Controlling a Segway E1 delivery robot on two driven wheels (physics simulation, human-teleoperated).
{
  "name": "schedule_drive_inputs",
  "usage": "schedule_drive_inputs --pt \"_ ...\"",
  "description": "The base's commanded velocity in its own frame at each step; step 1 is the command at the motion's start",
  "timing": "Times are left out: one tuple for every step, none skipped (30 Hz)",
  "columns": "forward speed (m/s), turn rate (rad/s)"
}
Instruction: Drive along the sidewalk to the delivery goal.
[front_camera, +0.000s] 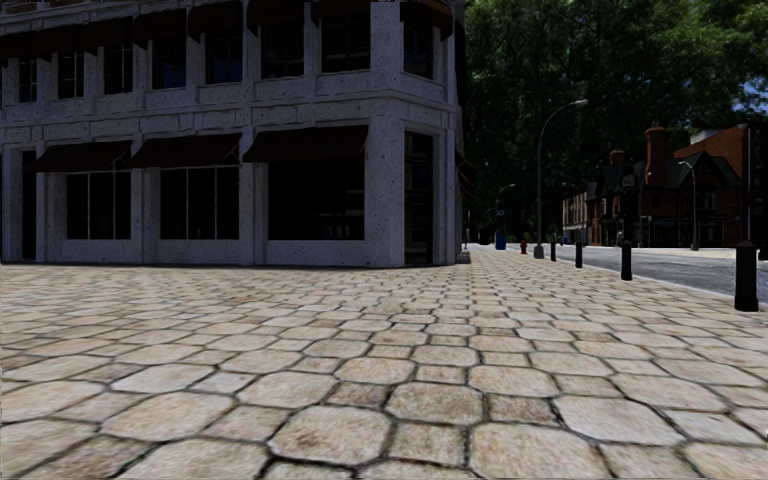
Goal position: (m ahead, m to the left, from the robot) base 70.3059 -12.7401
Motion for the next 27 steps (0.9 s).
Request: schedule_drive_inputs --pt "1.70 -0.64" --pt "1.70 -0.64" --pt "1.70 -0.64" --pt "1.70 -0.64" --pt "1.70 -0.64" --pt "1.70 -0.64" --pt "1.70 -0.64" --pt "1.70 -0.64" --pt "1.70 -0.64" --pt "1.70 -0.64" --pt "1.70 -0.64" --pt "1.70 -0.64" --pt "1.70 -0.62" --pt "1.70 -0.62" --pt "1.70 -0.50" --pt "1.70 -0.01" --pt "1.70 0.00" --pt "1.70 0.00" --pt "1.70 0.00" --pt "1.70 0.00" --pt "1.70 0.00" --pt "1.70 0.00" --pt "1.70 0.00" --pt "1.70 0.00" --pt "1.70 0.00" --pt "1.70 0.00" --pt "1.70 0.00"
